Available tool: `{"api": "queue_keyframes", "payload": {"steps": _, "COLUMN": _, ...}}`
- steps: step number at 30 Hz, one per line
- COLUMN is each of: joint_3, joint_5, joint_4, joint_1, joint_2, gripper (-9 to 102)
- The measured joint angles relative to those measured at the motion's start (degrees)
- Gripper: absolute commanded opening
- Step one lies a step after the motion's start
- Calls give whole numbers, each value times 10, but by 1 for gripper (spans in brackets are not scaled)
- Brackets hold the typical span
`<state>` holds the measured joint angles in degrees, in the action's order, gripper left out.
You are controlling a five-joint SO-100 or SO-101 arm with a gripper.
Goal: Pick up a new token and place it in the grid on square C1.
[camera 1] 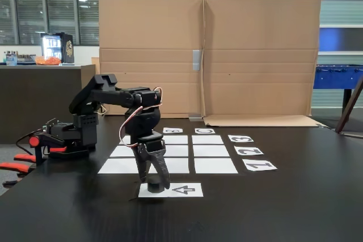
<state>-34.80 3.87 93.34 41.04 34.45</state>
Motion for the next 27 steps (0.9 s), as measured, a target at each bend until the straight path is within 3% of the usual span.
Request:
{"api": "queue_keyframes", "payload": {"steps": 8, "joint_3": 4, "joint_5": -5, "joint_4": 4, "joint_1": -4, "joint_2": -4, "gripper": 45}}
{"api": "queue_keyframes", "payload": {"steps": 11, "joint_3": 6, "joint_5": -5, "joint_4": 4, "joint_1": -4, "joint_2": -6, "gripper": 35}}
{"api": "queue_keyframes", "payload": {"steps": 20, "joint_3": 9, "joint_5": -2, "joint_4": -2, "joint_1": -4, "joint_2": -9, "gripper": 24}}
{"api": "queue_keyframes", "payload": {"steps": 24, "joint_3": 16, "joint_5": -2, "joint_4": -4, "joint_1": -4, "joint_2": -9, "gripper": 12}}
{"api": "queue_keyframes", "payload": {"steps": 27, "joint_3": 17, "joint_5": -1, "joint_4": -4, "joint_1": -5, "joint_2": -10, "gripper": 9}}
